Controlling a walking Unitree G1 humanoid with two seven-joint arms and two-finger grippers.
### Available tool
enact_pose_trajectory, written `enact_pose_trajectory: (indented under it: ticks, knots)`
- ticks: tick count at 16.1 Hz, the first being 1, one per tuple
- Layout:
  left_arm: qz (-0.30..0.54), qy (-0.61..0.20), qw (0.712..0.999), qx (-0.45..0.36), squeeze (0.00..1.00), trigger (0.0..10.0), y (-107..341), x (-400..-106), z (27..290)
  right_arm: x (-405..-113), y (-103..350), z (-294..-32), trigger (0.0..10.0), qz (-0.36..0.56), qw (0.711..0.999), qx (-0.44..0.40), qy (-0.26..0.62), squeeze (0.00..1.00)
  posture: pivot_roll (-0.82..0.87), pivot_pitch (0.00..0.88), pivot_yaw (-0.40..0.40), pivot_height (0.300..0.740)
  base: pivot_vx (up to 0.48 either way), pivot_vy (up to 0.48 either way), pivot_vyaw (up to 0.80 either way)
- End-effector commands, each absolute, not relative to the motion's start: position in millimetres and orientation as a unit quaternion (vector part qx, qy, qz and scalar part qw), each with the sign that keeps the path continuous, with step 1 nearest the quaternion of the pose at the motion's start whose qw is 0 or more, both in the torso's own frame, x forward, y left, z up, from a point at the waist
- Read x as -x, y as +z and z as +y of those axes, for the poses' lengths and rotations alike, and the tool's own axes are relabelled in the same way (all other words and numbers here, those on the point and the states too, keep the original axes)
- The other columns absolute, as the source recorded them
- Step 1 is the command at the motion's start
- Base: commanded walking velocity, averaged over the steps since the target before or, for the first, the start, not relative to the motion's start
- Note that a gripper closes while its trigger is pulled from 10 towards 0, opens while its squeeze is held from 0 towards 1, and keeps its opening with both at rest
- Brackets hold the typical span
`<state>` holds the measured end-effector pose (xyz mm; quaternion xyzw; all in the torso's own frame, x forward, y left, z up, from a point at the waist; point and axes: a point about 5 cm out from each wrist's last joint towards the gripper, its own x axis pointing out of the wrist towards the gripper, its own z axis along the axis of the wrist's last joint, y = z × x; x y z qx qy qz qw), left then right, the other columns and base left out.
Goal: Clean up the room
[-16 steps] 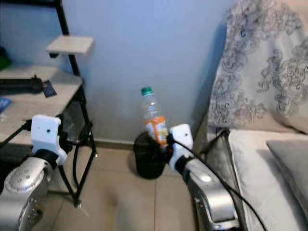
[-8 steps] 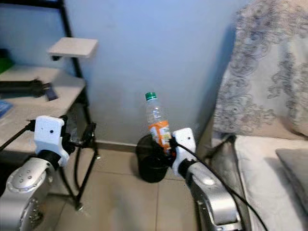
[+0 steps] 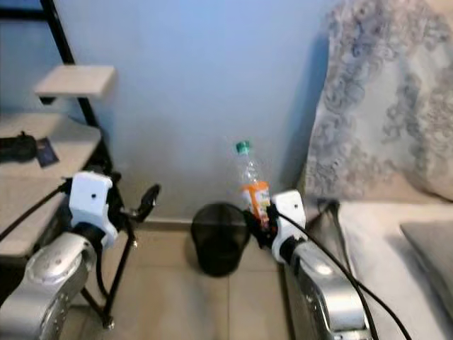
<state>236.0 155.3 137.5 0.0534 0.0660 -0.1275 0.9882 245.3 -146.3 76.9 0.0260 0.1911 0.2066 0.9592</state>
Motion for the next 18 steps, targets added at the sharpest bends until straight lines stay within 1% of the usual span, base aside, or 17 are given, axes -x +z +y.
enact_pose_trajectory:
  ticks: [1, 8, 10, 12, 15, 17, 18]
  knots:
    - [0.066, -0.118, 0.989, -0.059, 0.00, 10.0, 139.6, -237.0, 161.6, -248.2, 83.5, -138.2, 10.0, 0.177, 0.959, -0.025, 0.221, 0.00, 0.01, 0.000, -0.031, 0.740, 0.352, 0.000, 0.00]
    - [0.074, -0.132, 0.987, -0.062, 0.00, 10.0, 136.7, -236.2, 161.1, -246.2, 80.6, -139.4, 10.0, 0.185, 0.958, -0.025, 0.219, 0.00, 0.01, 0.000, -0.022, 0.740, 0.369, 0.000, 0.00]
    - [0.077, -0.135, 0.986, -0.063, 0.00, 10.0, 135.5, -236.2, 161.7, -246.2, 79.4, -142.0, 10.0, 0.192, 0.957, -0.024, 0.216, 0.00, 0.01, 0.000, -0.021, 0.740, 0.373, 0.000, -0.79]
    - [0.079, -0.139, 0.985, -0.065, 0.00, 10.0, 134.7, -235.8, 161.0, -246.6, 79.2, -145.8, 10.0, 0.194, 0.957, -0.009, 0.217, 0.00, 0.01, 0.000, -0.020, 0.740, 0.373, 0.000, -0.68]
    - [0.081, -0.145, 0.984, -0.067, 0.00, 10.0, 133.7, -235.6, 160.8, -249.3, 77.4, -153.0, 10.0, 0.205, 0.952, 0.017, 0.228, 0.00, 0.00, 0.000, -0.020, 0.740, 0.371, 0.000, 0.00]
    - [0.084, -0.148, 0.983, -0.070, 0.00, 10.0, 133.1, -234.7, 161.9, -249.2, 73.3, -149.5, 10.0, 0.219, 0.935, 0.052, 0.273, 0.00, 0.01, 0.000, -0.022, 0.740, 0.368, 0.000, 0.00]
    - [0.085, -0.149, 0.983, -0.072, 0.00, 10.0, 133.0, -234.0, 162.1, -250.2, 71.6, -150.7, 10.0, 0.222, 0.933, 0.062, 0.277, 0.00, 0.01, 0.000, -0.025, 0.740, 0.368, 0.000, 0.00]
